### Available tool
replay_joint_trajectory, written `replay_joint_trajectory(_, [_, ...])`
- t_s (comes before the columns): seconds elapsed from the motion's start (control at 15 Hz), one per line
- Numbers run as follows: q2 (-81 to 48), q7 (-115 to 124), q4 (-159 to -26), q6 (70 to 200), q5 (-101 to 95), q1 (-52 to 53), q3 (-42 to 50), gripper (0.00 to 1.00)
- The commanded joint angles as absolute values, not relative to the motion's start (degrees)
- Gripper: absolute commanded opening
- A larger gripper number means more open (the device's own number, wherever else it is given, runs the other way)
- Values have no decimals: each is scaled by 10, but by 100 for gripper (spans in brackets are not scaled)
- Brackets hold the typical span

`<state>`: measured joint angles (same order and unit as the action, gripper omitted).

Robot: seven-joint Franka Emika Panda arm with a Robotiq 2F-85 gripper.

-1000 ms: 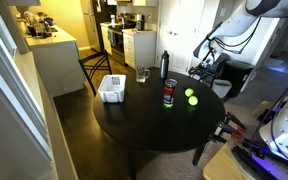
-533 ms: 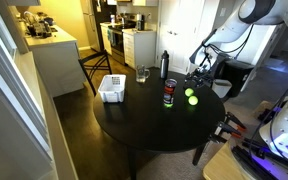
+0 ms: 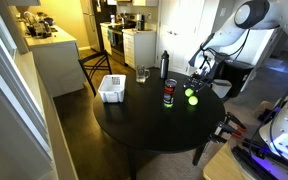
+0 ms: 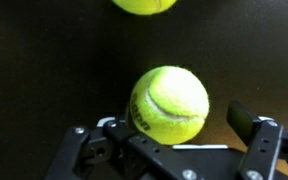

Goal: Put the bottle into the tennis ball

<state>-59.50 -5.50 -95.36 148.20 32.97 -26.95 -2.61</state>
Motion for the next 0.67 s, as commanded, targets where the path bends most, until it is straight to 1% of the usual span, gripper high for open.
replay_joint_trajectory(0.0, [-598,-46,-936,1436,319,-278,-25,73])
replay_joint_trajectory(0.13, [-596,-50,-933,1427,323,-280,-24,59])
replay_joint_trajectory(0.33, [-594,-52,-928,1419,327,-284,-24,41])
replay_joint_trajectory(0.6, [-586,-58,-928,1424,333,-291,-29,39])
